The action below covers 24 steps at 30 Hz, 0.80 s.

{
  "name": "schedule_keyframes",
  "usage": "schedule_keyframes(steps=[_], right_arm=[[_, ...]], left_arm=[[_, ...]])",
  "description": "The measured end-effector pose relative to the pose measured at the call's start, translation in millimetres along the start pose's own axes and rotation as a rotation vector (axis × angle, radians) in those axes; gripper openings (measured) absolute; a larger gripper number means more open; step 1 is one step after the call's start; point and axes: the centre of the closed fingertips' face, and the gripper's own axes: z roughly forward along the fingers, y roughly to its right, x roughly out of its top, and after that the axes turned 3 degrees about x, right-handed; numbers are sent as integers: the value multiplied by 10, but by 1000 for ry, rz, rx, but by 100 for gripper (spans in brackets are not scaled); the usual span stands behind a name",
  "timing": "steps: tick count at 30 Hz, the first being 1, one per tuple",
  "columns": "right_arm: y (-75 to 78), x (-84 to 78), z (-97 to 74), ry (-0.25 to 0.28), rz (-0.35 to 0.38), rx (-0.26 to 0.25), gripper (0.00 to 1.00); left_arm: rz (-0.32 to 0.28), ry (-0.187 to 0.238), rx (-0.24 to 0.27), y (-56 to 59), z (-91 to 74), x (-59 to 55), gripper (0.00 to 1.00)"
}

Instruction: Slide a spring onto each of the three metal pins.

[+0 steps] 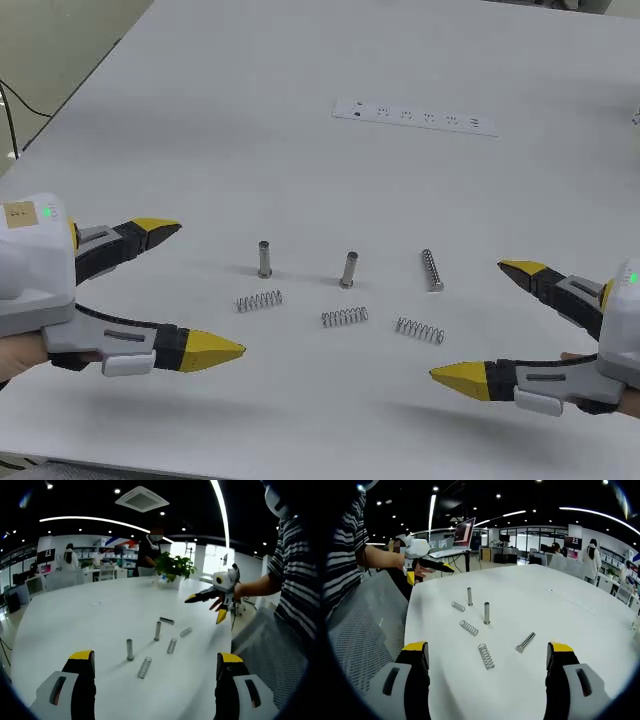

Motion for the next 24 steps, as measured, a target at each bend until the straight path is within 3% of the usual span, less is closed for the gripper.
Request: schedule_keyframes(steps=[13,24], right_arm=[[-14,11,0,12,-8,4,99],[-24,-50,20,-12,-11,5,99]], left_arm=[[-3,0,7,-4,-32,-12,99],[-2,-3,9,-10,-44,-20,99]])
